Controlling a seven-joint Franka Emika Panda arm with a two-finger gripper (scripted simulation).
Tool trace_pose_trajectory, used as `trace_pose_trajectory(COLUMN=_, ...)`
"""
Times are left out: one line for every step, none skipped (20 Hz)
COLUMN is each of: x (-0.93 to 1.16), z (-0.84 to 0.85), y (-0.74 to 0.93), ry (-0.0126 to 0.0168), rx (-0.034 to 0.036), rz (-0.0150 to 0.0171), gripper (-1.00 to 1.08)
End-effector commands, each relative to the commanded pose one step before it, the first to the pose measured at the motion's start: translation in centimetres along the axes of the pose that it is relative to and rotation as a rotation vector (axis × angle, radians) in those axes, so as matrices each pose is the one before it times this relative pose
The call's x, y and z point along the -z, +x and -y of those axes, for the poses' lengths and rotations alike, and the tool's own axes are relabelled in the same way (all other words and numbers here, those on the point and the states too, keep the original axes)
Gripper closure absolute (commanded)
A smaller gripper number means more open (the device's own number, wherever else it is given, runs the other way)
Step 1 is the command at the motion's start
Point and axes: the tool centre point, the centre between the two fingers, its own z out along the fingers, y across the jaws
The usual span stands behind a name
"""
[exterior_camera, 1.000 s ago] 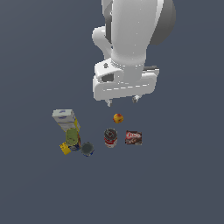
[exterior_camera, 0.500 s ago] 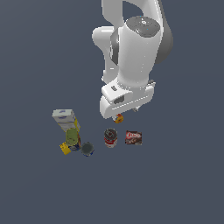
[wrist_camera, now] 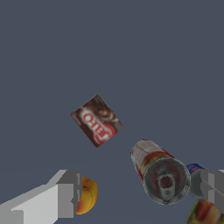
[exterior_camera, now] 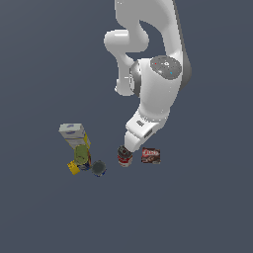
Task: Pick up a designated object from a clutter of objects.
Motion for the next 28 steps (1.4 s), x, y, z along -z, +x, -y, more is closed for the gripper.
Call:
trace_pose_trajectory(x=-1.574, z=0.419, y=0.453, ry=0.00103, rx=0.0824, rz=-0.00073, gripper=-0.92)
trace_pose_trajectory(x=-0.622, z=0.169, y=0.183, ry=0.00072, rx=0.03224, rz=-0.00042, gripper=-0.92)
trace_pose_trajectory(x=-0.621, z=0.172, y=0.185, ry=0.00081, rx=0.03225, rz=-0.00057, gripper=-0.92)
trace_pose_trajectory(x=-0.62, z=0.175, y=0.187, ry=0.00091, rx=0.03226, rz=-0.00072, gripper=-0.92)
trace_pose_trajectory(x=-0.619, z=0.177, y=0.19, ry=0.00099, rx=0.03227, rz=-0.00088, gripper=-0.92)
trace_pose_trajectory(x=-0.618, z=0.18, y=0.193, ry=0.00106, rx=0.03227, rz=-0.00105, gripper=-0.92)
trace_pose_trajectory(x=-0.617, z=0.183, y=0.196, ry=0.00113, rx=0.03227, rz=-0.00122, gripper=-0.92)
trace_pose_trajectory(x=-0.616, z=0.185, y=0.199, ry=0.00119, rx=0.03226, rz=-0.00139, gripper=-0.92)
trace_pose_trajectory(x=-0.606, z=0.185, y=0.2, ry=0.00122, rx=0.03185, rz=-0.00155, gripper=-0.92)
trace_pose_trajectory(x=-0.576, z=0.177, y=0.193, ry=0.0012, rx=0.03029, rz=-0.00164, gripper=-0.92)
trace_pose_trajectory(x=-0.543, z=0.17, y=0.187, ry=0.00116, rx=0.02866, rz=-0.0017, gripper=-0.92)
trace_pose_trajectory(x=-0.511, z=0.161, y=0.179, ry=0.00111, rx=0.02699, rz=-0.00174, gripper=-0.92)
trace_pose_trajectory(x=-0.479, z=0.152, y=0.171, ry=0.00105, rx=0.02535, rz=-0.00176, gripper=-0.92)
trace_pose_trajectory(x=-0.447, z=0.144, y=0.163, ry=0.00099, rx=0.02372, rz=-0.00175, gripper=-0.92)
trace_pose_trajectory(x=-0.415, z=0.134, y=0.154, ry=0.00092, rx=0.02205, rz=-0.00173, gripper=-0.92)
trace_pose_trajectory(x=-0.384, z=0.125, y=0.145, ry=0.00085, rx=0.02042, rz=-0.00168, gripper=-0.92)
trace_pose_trajectory(x=-0.353, z=0.115, y=0.134, ry=0.00078, rx=0.01876, rz=-0.00161, gripper=-0.92)
trace_pose_trajectory(x=-0.321, z=0.105, y=0.125, ry=0.00071, rx=0.01714, rz=-0.00153, gripper=-0.92)
trace_pose_trajectory(x=-0.29, z=0.096, y=0.115, ry=0.00064, rx=0.0155, rz=-0.00144, gripper=-0.92)
trace_pose_trajectory(x=-0.259, z=0.086, y=0.103, ry=0.00056, rx=0.01386, rz=-0.00132, gripper=-0.92)
trace_pose_trajectory(x=-0.228, z=0.075, y=0.091, ry=0.00049, rx=0.01221, rz=-0.0012, gripper=-0.92)
trace_pose_trajectory(x=-0.198, z=0.066, y=0.081, ry=0.00042, rx=0.01059, rz=-0.00106, gripper=-0.92)
trace_pose_trajectory(x=-0.167, z=0.055, y=0.068, ry=0.00035, rx=0.00895, rz=-0.00091, gripper=-0.92)
trace_pose_trajectory(x=-0.137, z=0.045, y=0.057, ry=0.00029, rx=0.00733, rz=-0.00076, gripper=-0.92)
trace_pose_trajectory(x=-0.106, z=0.035, y=0.044, ry=0.00022, rx=0.0057, rz=-0.0006, gripper=-0.92)
trace_pose_trajectory(x=-0.076, z=0.025, y=0.031, ry=0.00016, rx=0.00406, rz=-0.00043, gripper=-0.92)
trace_pose_trajectory(x=-0.045, z=0.016, y=0.021, ry=0.0001, rx=0.00247, rz=-0.00026, gripper=-0.92)
trace_pose_trajectory(x=-0.015, z=0.002, y=0.0, ry=0.00003, rx=0.00069, rz=-0.00007, gripper=-0.92)
